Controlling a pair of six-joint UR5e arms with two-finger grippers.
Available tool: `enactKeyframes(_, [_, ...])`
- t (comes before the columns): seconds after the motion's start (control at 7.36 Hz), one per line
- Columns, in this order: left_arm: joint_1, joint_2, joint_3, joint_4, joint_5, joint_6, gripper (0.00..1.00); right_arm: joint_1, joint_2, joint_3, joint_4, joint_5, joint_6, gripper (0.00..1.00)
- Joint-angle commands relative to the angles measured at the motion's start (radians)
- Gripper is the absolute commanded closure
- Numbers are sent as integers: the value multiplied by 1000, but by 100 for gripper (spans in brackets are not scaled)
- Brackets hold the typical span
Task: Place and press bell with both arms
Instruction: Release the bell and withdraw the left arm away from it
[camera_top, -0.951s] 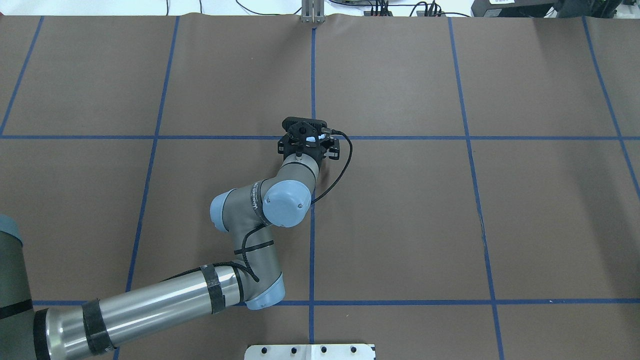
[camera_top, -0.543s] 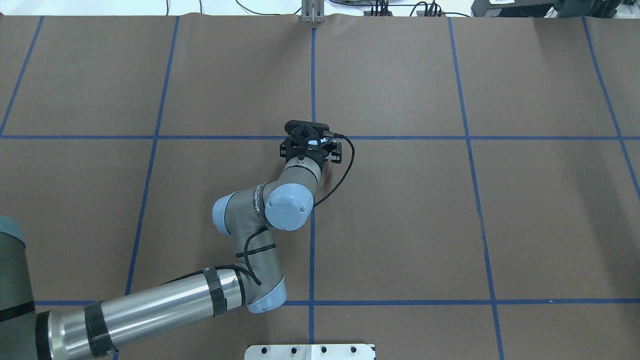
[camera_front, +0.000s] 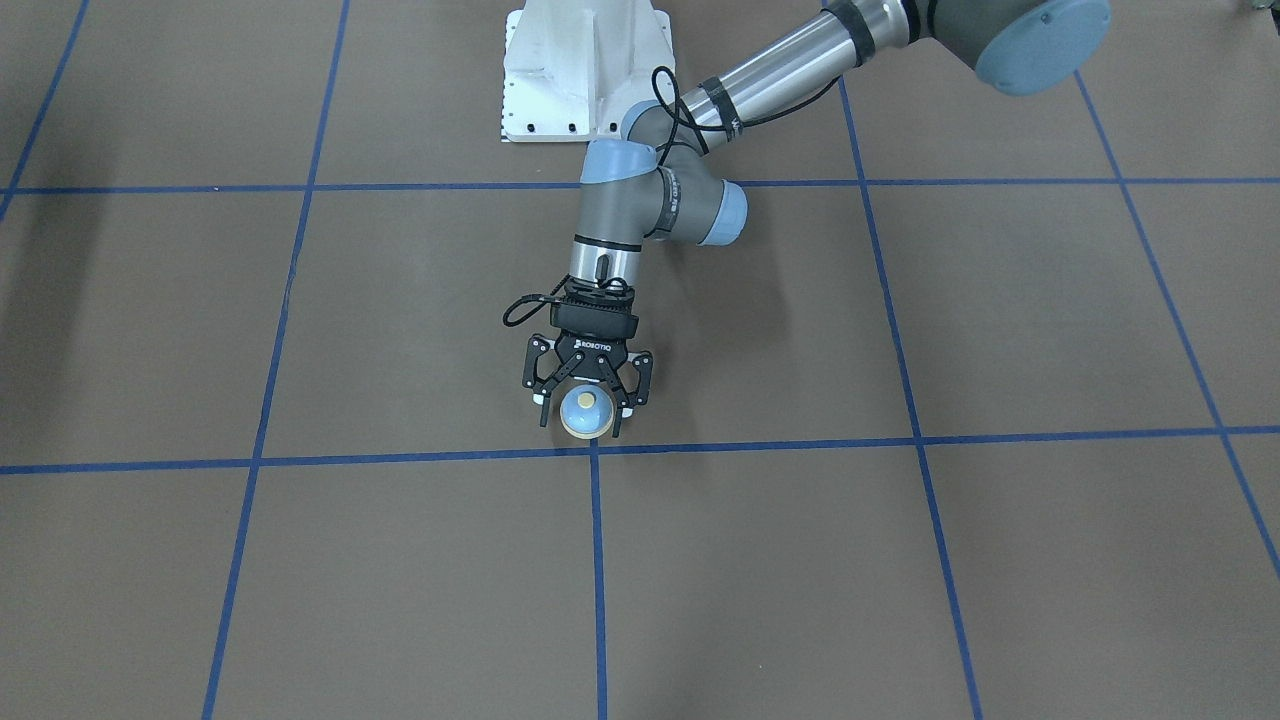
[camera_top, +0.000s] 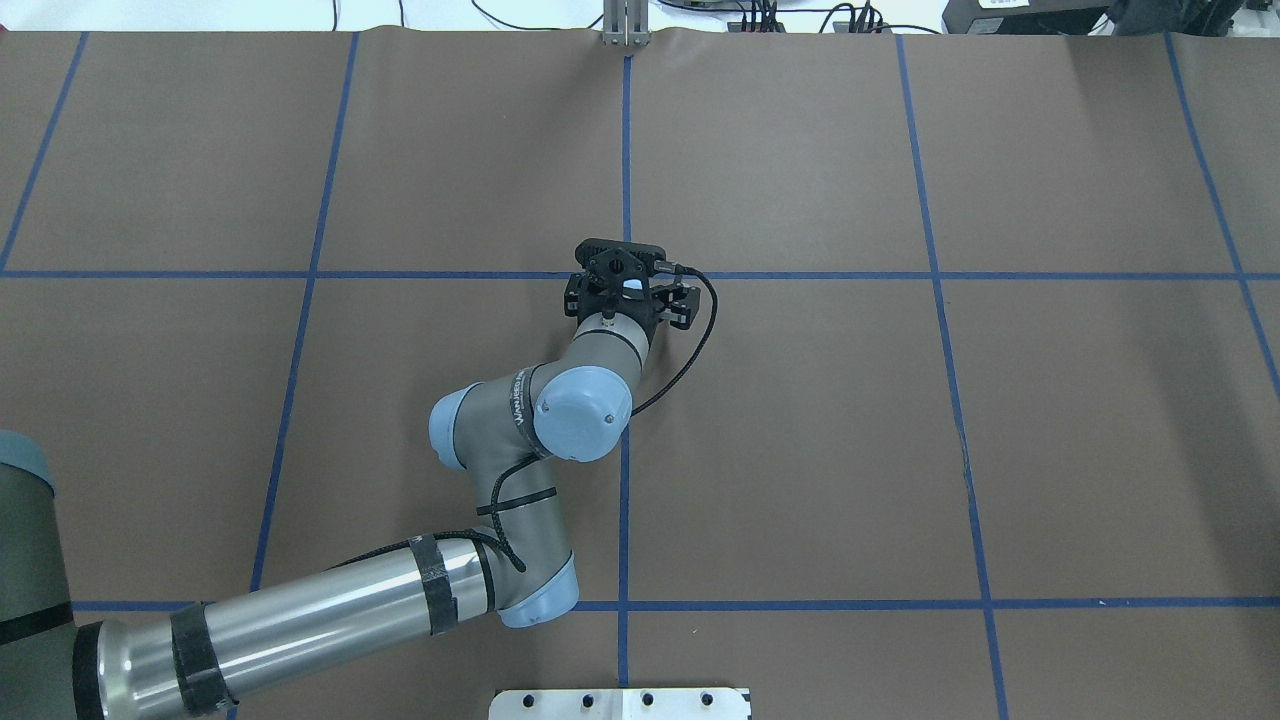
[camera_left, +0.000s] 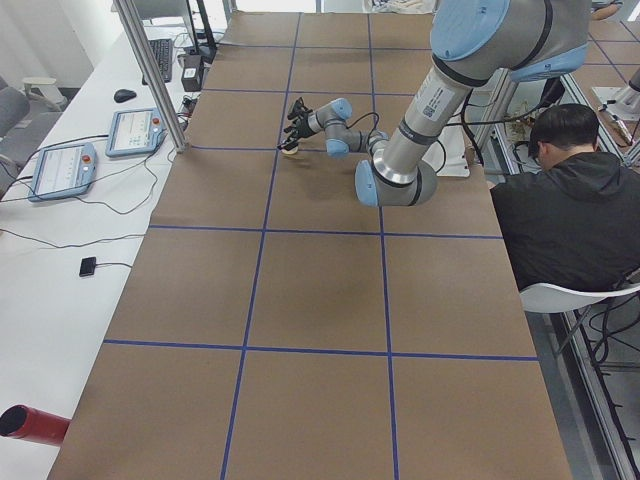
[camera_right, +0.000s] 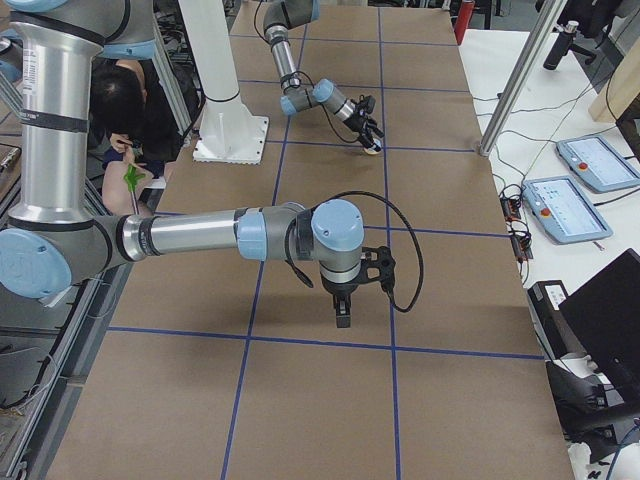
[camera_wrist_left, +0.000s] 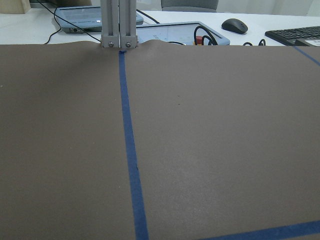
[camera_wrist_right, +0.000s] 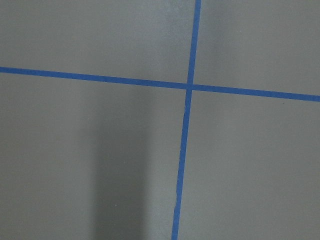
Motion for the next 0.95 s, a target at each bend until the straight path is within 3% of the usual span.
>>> enactKeyframes(0.0, [-45, -7, -103, 17, -61, 124, 0, 0, 8, 7, 2, 0, 0, 0])
enactKeyframes(0.14, [-88, -6, -106, 25, -108, 133, 0, -2, 9, 14, 8, -6, 0, 0])
enactKeyframes(0.54, [-326, 20, -119, 196, -511, 182, 0, -15, 26, 1, 12, -3, 5, 0])
enactKeyframes(0.82, [-450, 109, -117, 203, -653, 333, 0, -87, 113, -1, 5, 0, 67, 0])
